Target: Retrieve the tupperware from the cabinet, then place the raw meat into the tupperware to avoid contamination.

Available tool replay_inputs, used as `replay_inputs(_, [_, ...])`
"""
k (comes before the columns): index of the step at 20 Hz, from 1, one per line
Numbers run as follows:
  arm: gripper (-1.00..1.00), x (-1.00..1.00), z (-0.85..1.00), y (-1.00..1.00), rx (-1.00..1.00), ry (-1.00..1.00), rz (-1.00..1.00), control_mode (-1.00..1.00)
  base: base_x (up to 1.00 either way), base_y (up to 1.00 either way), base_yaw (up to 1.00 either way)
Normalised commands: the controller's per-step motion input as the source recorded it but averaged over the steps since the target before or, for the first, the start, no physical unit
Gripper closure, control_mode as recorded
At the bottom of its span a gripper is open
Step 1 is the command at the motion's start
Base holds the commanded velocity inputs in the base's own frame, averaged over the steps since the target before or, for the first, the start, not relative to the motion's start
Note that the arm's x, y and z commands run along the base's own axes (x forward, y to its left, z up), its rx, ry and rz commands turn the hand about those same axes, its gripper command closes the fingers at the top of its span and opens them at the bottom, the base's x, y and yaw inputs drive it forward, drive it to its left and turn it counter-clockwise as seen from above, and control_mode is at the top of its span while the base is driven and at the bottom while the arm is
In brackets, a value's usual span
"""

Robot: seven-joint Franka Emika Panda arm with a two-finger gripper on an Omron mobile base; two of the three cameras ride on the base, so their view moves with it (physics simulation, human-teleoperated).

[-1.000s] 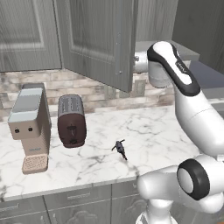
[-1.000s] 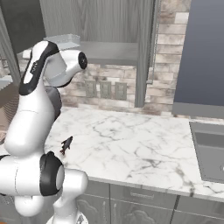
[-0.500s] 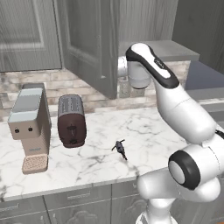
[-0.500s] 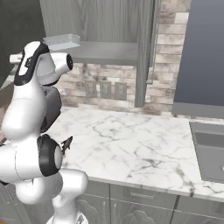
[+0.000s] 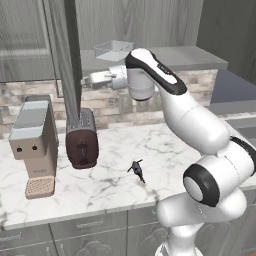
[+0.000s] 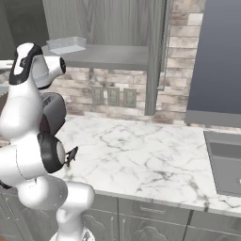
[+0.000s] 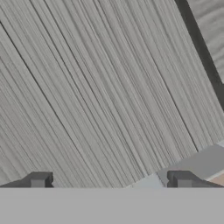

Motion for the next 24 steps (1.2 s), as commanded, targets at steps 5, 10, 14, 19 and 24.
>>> replay_inputs(5, [-1.0,-0.06,0.0,0.33,-0.01,-0.06,-0.02,-1.0,0.0,0.0,0.0])
replay_inputs(10, [-1.0,-0.03,0.0,0.02,0.0,0.0,-0.03,-1.0,0.0,0.0,0.0])
replay_inputs(14, [-1.0,-0.18,0.01,-0.33,0.02,0.03,-0.11,-1.0,0.0,0.0,0.0])
replay_inputs(19, [-1.0,-0.48,0.0,-0.46,-0.02,0.02,-0.12,-1.0,0.0,0.0,0.0])
replay_inputs(24, [-1.0,-0.69,-0.25,-0.48,-0.17,0.04,-0.09,-1.0,0.0,0.0,0.0])
